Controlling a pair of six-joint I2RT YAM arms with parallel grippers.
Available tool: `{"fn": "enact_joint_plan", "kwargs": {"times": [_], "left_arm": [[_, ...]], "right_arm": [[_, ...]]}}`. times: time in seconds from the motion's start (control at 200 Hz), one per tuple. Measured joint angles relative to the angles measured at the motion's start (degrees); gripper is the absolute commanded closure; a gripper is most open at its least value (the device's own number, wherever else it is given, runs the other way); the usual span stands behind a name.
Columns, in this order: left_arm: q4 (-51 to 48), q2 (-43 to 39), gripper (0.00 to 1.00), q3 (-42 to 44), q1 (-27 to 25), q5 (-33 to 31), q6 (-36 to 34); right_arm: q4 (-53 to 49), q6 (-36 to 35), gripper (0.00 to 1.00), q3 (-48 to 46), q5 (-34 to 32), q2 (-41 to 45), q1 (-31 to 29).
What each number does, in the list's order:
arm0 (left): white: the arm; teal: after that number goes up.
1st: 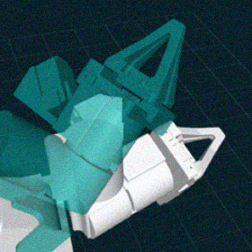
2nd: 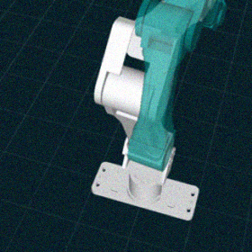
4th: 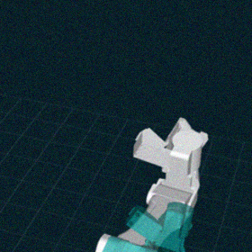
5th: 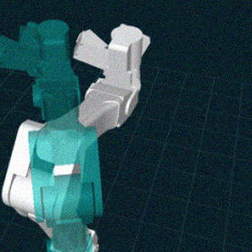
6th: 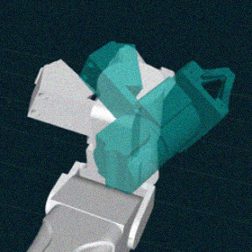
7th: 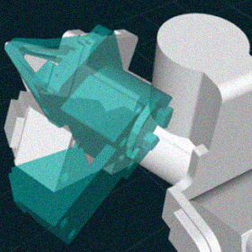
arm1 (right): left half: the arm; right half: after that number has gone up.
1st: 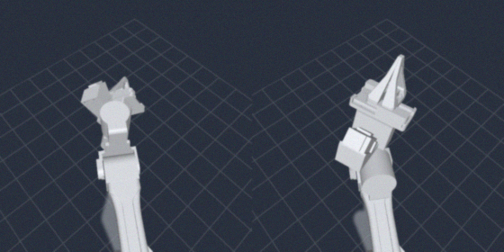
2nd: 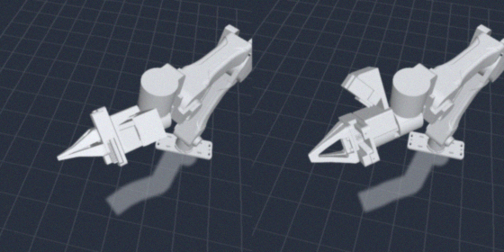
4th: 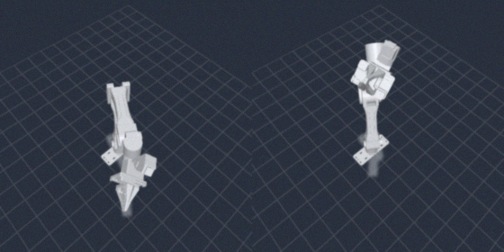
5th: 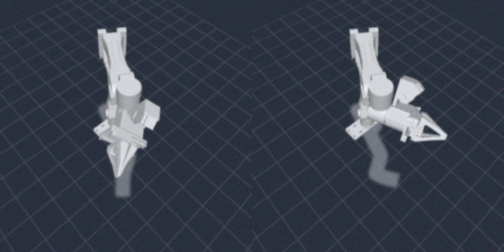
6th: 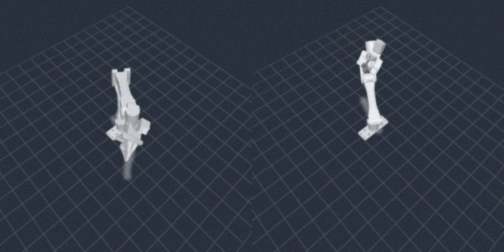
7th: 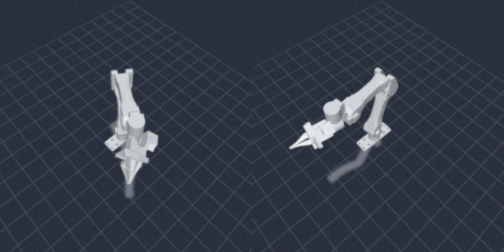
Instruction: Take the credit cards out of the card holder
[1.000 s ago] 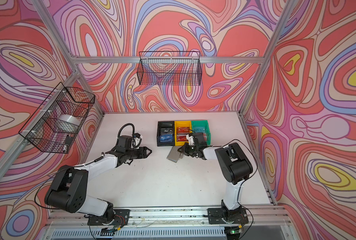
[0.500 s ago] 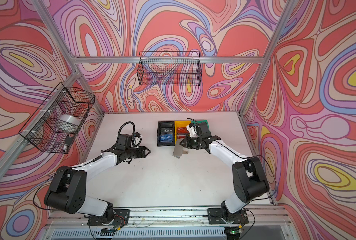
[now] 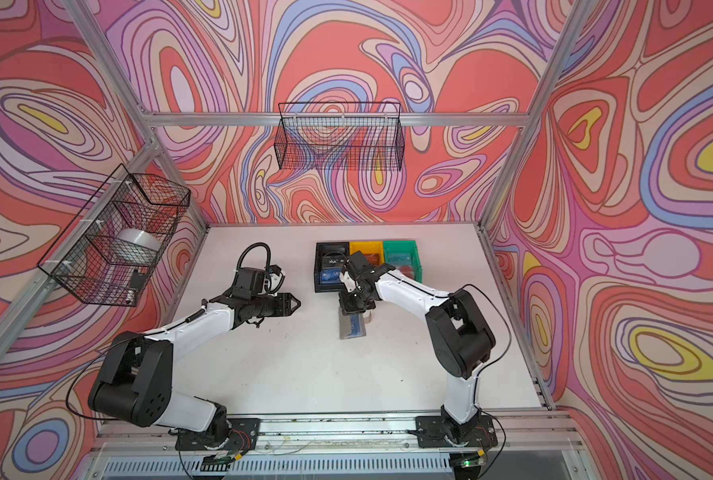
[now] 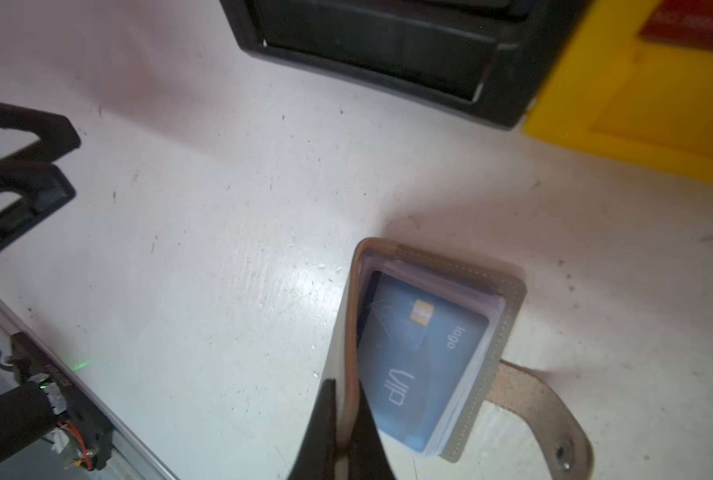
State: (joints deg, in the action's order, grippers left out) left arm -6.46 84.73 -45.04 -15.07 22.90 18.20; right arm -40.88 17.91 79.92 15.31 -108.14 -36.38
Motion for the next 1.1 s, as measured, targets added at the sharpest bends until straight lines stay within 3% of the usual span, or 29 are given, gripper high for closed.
{"fn": "enact_joint_plan", "kwargs": {"times": [0.2,0.386,0.741,1.097], "left_arm": [[-1.09,0.0,0.49,0.0,0.0,-0.24,0.0],[-1.73,0.0,0.49,0.0,0.09,-0.09,0.33],[-2.19,-0.28,0.5,-0.24,3.98,5.01,3.8],[4.87,-2.95,0.51,4.35,10.49,15.32,11.34]], "right_arm": [[-3.13,-1.46,0.72,2.6,-2.34,-2.25,-3.56],[-1.33,-1.75,0.64,1.6,2.1,-2.23,-3.63],[4.68,-1.73,0.62,-2.47,13.07,-1.88,-4.17],[8.98,-1.16,0.62,-4.55,17.77,-4.57,-4.5]]}}
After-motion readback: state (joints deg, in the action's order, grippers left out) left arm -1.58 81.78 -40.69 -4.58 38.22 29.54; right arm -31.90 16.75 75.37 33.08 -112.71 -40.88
